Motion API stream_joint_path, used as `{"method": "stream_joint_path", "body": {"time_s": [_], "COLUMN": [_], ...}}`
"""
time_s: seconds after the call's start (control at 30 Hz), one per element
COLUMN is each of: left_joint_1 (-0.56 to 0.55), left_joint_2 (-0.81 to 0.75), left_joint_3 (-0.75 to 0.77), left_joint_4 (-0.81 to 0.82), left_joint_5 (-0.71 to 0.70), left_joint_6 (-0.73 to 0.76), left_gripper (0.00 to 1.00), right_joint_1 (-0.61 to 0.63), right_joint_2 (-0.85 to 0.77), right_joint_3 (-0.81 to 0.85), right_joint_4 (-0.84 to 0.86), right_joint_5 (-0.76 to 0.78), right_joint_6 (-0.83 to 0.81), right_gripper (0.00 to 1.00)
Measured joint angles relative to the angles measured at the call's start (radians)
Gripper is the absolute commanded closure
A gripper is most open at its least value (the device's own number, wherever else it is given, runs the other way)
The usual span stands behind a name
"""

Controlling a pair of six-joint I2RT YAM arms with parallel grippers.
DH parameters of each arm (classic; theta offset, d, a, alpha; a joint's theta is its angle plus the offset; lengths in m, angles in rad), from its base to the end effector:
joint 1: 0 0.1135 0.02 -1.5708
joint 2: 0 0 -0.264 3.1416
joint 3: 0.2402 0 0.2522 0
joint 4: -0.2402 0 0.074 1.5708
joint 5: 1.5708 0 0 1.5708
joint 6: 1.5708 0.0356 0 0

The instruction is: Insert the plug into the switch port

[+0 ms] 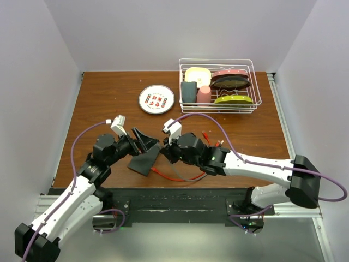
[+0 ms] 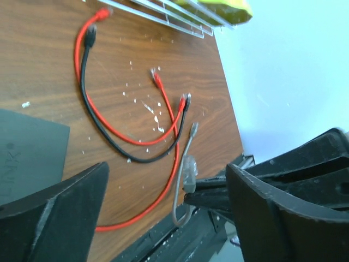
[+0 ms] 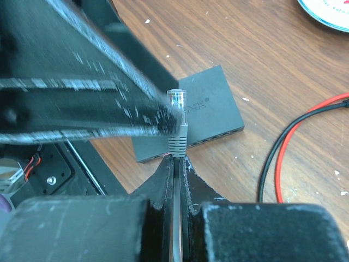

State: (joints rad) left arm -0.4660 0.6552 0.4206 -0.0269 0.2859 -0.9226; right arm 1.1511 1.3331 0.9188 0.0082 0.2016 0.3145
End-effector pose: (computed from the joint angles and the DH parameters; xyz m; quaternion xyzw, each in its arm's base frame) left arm 0.1450 -0.0842 0.2478 -0.0932 0.7844 -0.4725 0.3908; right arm 0.1313 0.2768 0.2834 -0.2870 0.7818 0.3036 0.4630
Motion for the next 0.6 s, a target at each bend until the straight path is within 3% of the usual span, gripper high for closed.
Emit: {"method": "stream_joint_path", "body": {"time_s": [0.33,0.6], "left_joint_1": [0.0,0.0], "left_joint_2": [-0.032,0.059], "left_joint_3": [0.053,0.053], "left_joint_4": [-0.036,-0.045], "left_joint_5": [-0.055,-0.08], "left_joint_6": [0.057,0.106], "left_gripper": [0.0,0.0], "right_joint_1": [0.0,0.0], "right_joint_2": [-0.026,-0.013], "right_joint_3": [-0.047,-0.06], "right_joint_4": [-0.022,-0.05], "right_joint_5": [-0.032,-0.064], "right_joint_6": [-0.071,-0.122], "right_gripper": [1.0,1.0]}}
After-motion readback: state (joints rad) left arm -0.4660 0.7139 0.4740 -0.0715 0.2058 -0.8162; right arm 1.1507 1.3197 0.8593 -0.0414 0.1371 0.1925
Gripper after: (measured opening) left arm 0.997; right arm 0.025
